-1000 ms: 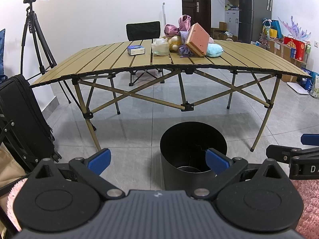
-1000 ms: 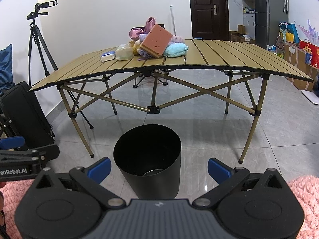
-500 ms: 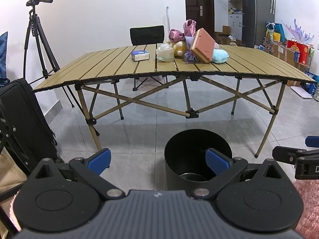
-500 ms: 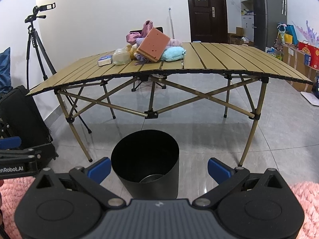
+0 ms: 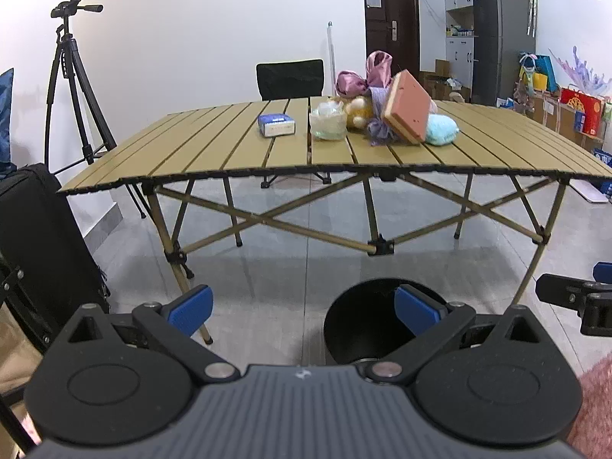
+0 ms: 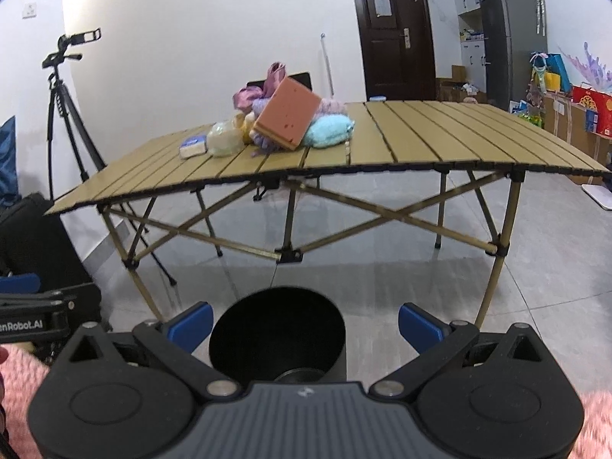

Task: Collect trash
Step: 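Move both tools toward the table items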

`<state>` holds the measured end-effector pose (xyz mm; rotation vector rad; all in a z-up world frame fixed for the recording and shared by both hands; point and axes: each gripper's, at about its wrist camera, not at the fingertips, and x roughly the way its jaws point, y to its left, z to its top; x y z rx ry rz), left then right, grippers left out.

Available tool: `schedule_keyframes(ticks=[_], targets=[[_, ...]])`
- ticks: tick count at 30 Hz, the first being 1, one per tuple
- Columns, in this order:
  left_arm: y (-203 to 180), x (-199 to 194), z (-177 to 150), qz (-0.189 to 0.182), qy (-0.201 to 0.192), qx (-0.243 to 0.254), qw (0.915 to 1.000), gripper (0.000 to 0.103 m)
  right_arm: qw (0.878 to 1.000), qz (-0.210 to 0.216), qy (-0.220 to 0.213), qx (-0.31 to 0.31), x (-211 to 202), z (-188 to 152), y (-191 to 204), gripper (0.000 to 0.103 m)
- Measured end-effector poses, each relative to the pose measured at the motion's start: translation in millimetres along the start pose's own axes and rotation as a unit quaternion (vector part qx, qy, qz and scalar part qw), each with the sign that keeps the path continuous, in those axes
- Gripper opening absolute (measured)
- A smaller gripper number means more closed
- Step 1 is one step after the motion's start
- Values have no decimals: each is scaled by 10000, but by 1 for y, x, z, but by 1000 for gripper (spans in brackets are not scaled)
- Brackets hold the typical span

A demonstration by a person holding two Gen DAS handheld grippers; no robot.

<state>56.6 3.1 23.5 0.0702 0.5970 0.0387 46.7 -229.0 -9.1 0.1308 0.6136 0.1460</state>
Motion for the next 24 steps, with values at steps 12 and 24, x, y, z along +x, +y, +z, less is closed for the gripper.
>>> schedule_keyframes(ticks=[12,24], targets=[[-1,45,45,10,-210,-55,9998,103,9997,-73,-241,74,40,43,-10,103],[-5,100,103,107,-540,-132,9984,103,9982,-56,-588,-101,94,100,-8,103]])
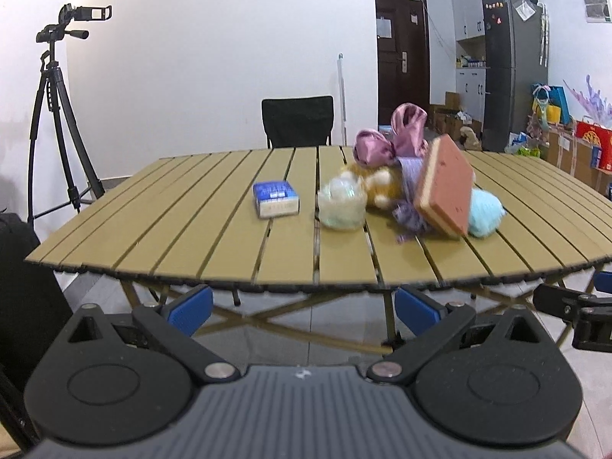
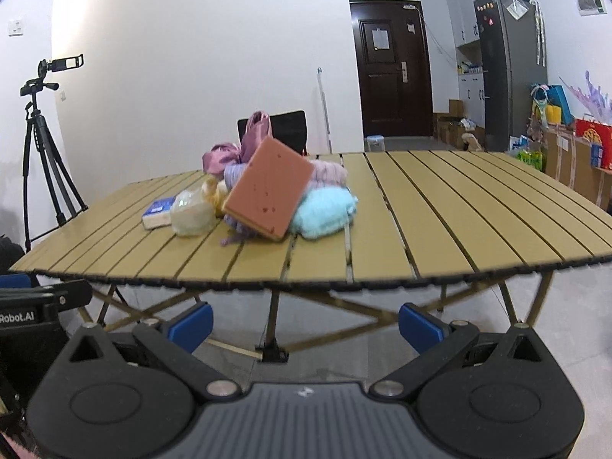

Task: Collect trash
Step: 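Move both tools toward the table items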

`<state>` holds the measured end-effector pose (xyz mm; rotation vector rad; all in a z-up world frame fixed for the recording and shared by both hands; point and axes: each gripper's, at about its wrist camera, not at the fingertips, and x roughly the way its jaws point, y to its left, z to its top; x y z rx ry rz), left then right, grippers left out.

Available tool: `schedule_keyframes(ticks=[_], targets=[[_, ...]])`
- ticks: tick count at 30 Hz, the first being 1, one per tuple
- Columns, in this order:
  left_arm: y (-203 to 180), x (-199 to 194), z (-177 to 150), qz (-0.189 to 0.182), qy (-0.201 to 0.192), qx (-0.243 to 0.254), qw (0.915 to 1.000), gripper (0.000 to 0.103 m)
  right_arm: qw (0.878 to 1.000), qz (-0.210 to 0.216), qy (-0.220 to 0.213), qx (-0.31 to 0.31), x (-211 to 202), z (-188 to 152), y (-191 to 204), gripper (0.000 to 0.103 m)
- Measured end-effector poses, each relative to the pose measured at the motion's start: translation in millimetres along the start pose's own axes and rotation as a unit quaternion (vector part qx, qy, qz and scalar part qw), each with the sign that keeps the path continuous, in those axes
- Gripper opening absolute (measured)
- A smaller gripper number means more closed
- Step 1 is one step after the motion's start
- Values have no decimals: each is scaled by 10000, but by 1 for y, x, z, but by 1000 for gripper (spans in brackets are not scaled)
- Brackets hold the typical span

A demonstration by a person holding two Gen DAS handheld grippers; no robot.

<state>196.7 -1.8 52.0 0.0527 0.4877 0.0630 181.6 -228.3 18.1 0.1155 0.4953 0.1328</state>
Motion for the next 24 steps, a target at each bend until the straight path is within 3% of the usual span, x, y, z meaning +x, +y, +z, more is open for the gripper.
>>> schedule_keyframes(ticks=[12,18,24], targets=[[11,64,39,138,-87,-186,9997,103,9992,262,-301,-80,71,51,15,103],[15,95,51,349,-62,-316,9989,103,9984,352,-417,172,106,67,16,102],[17,122,58,254,75,-447,9987,103,9970,448,-461,434,138,76,14,99]])
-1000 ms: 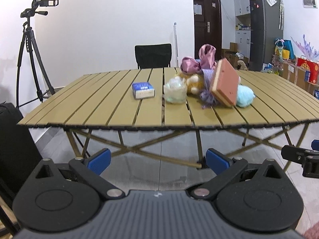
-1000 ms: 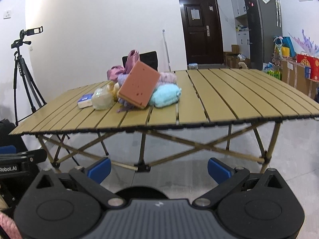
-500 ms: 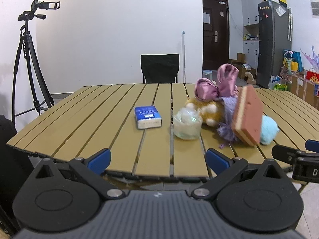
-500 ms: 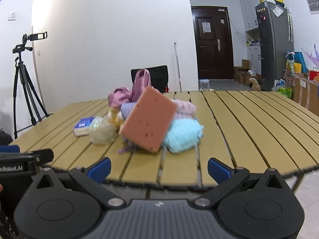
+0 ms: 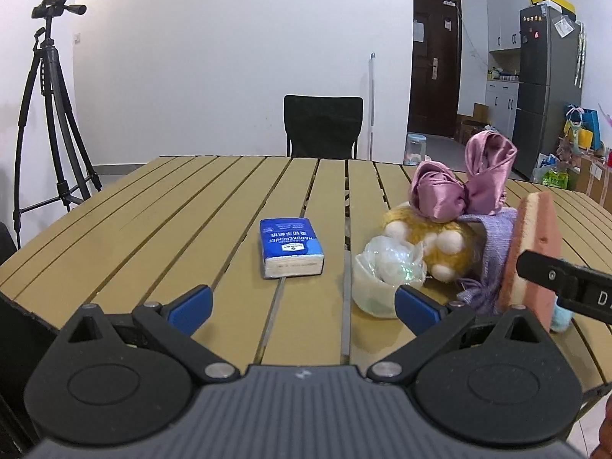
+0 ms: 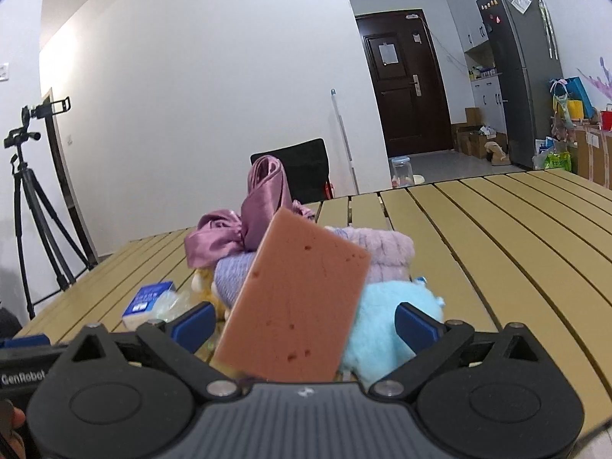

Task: Collect trash
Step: 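Move both tools toward the table items, then grasp the pink sponge with the right tool while the left tool grasps the clear plastic bag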

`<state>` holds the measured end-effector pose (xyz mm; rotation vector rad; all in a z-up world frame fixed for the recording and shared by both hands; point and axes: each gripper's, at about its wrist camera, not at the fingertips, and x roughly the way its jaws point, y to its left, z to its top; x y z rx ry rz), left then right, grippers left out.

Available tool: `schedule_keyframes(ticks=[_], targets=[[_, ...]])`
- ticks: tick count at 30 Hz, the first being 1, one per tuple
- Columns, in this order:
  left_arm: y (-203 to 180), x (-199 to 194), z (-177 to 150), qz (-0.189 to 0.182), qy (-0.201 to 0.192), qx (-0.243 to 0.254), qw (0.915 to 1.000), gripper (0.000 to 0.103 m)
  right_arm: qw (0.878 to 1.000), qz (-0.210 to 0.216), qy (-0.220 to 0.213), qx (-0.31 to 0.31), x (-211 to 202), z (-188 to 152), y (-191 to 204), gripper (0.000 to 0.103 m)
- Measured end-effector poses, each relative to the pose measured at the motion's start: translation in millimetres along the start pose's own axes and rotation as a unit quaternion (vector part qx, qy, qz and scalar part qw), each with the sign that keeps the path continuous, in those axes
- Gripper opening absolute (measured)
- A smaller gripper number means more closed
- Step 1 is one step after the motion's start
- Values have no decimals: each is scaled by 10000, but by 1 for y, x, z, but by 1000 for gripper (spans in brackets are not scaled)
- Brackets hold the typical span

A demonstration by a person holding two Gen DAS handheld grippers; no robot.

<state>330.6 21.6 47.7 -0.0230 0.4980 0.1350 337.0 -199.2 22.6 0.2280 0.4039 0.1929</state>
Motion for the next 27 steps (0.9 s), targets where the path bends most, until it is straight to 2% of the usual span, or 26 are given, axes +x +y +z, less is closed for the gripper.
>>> schedule_keyframes(ticks=[4,8,12,18,27], targets=[[-1,10,1,13,29,32,10000,103,9998,-17,-163,-129,14,0,-1,97],[-1,18,-1,-27,106,57,9999,103,9997,246,-66,32,28,-1,-9,92],[-1,22,-2,-75,122,54,9999,103,9991,419,-68,81,34,-2,-8,80],[-6,22,0,-183,48,41,9998,103,9992,383,-134,41,25,-4,-1,78],[-28,31,4,-487,33,-67,9988,103,9977,378,-495,269,-1,4,-25,78]])
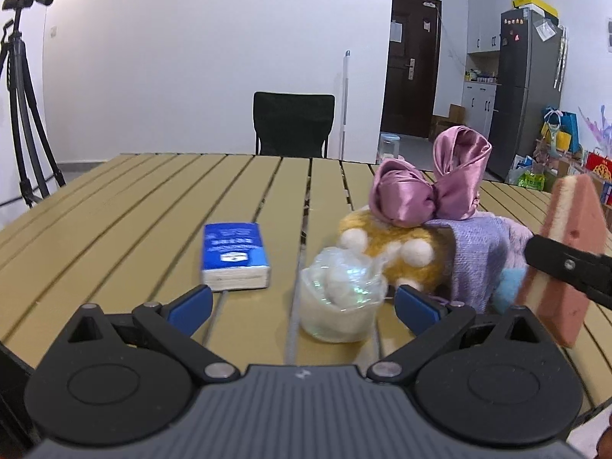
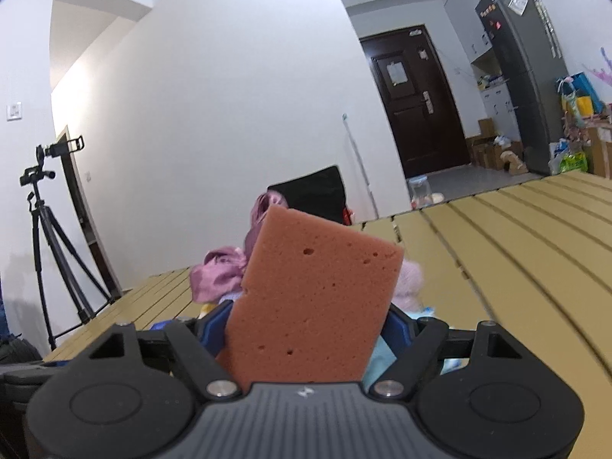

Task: Collect trash
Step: 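Grasp the pink sponge with the right tool while the left tool grasps the clear plastic bag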

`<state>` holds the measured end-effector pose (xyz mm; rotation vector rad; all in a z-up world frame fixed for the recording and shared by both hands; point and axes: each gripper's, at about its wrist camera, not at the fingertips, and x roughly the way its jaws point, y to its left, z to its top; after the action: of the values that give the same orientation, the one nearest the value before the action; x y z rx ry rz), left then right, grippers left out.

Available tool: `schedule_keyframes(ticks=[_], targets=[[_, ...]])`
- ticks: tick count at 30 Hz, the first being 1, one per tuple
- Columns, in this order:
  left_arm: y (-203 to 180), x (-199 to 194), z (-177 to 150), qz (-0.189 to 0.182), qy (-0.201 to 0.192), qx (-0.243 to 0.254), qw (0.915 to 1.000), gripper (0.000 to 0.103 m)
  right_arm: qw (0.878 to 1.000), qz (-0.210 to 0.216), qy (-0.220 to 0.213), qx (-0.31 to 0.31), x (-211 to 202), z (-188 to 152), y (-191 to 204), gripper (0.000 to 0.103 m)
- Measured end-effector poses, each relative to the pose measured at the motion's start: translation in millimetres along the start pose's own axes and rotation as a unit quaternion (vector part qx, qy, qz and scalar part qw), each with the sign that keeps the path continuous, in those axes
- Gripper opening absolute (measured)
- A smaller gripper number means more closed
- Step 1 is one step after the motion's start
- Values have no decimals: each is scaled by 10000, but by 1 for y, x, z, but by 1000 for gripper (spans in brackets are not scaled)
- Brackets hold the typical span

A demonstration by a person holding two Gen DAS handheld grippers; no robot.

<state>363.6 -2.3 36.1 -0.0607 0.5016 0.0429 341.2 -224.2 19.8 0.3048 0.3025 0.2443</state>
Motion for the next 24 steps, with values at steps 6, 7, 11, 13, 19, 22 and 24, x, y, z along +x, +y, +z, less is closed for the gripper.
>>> schedule_keyframes(ticks=[6,7,11,13,19,22,24], targets=[[-12,17,2,143,36,19,9999,103,9997,-245,-72,-5,-13,5,-20,78],[-13,20,2,168,69,14,9998,103,9995,-292,-91,4,-15,6,-23,78],[-11,28,3,66,153,-96,9998,93,9989,-447,-155,44,-25,10,-38,78],[-12,33,3,55,192,-95,9998,79,9986,-495,-171,37,-30,11,-43,78],[-9,41,0,-176,304,-192,9992,39,9982,-592,-132,-16,-35,9,-52,79],[-9,36,1,-215,243,-209,9993,38,9981,-606,-115,-14,-35,10,-52,79],[-10,31,0,-177,189,-169,9995,38,9981,-596,-121,-37,-36,10,-52,79]])
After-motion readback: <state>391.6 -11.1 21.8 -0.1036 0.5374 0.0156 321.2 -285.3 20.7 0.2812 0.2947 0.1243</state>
